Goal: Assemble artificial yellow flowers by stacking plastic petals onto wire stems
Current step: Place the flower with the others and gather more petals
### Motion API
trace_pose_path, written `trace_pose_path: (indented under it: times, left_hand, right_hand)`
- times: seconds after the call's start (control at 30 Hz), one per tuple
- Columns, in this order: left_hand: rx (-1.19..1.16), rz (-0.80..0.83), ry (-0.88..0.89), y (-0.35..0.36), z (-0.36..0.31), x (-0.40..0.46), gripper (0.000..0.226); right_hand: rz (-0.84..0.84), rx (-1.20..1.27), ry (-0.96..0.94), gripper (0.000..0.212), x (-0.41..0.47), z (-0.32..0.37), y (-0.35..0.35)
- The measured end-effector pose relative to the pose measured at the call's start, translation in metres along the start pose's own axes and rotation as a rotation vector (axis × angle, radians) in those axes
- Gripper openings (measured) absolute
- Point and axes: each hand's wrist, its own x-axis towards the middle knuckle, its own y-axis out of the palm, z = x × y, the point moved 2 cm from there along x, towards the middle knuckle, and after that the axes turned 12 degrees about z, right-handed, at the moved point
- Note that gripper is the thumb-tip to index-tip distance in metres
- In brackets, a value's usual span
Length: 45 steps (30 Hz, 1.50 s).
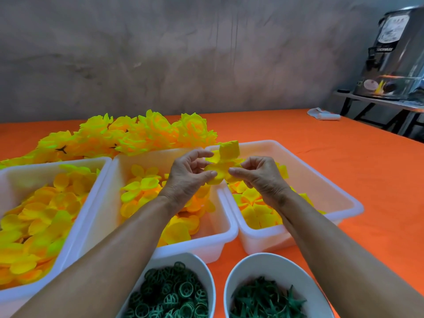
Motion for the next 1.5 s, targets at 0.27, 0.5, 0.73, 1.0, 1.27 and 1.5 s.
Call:
trace_pose_path:
  times: [0.27, 0.5, 0.73, 1.0, 1.27, 1.5]
  left_hand:
    - [-0.010, -0.124, 0.013, -0.005, -0.001, 0.001, 0.026]
    - [-0.010, -0.161, 0.048, -0.005, -0.001, 0.001, 0.027]
    - [-0.050, -0.147, 0.062, -0.003, 0.000, 0.002, 0.031]
    - [-0.054, -0.108, 0.016, -0.001, -0.001, 0.000, 0.027]
    - [-0.153, 0.000, -0.045, 0.005, -0.001, 0.000, 0.021]
    - [-0.159, -0.006, -0.066, 0.000, 0.002, 0.001, 0.008]
  right_hand:
    - [0.114, 0.126, 0.026, 0.005, -0.001, 0.005, 0.003]
    - [0.247, 0.112, 0.146, 0.014, -0.001, 0.000, 0.004]
    - [-0.011, -0.100, -0.086, 0.027, -0.002, 0.003, 0.000]
    - [-0.114, -0.288, -0.247, 0.053, -0.002, 0.005, 0.006]
    - [0.059, -0.505, -0.323, 0.050, -0.006, 0.008, 0.028]
    - [0.087, -0.197, -0.230, 0.041, -0.002, 0.008, 0.023]
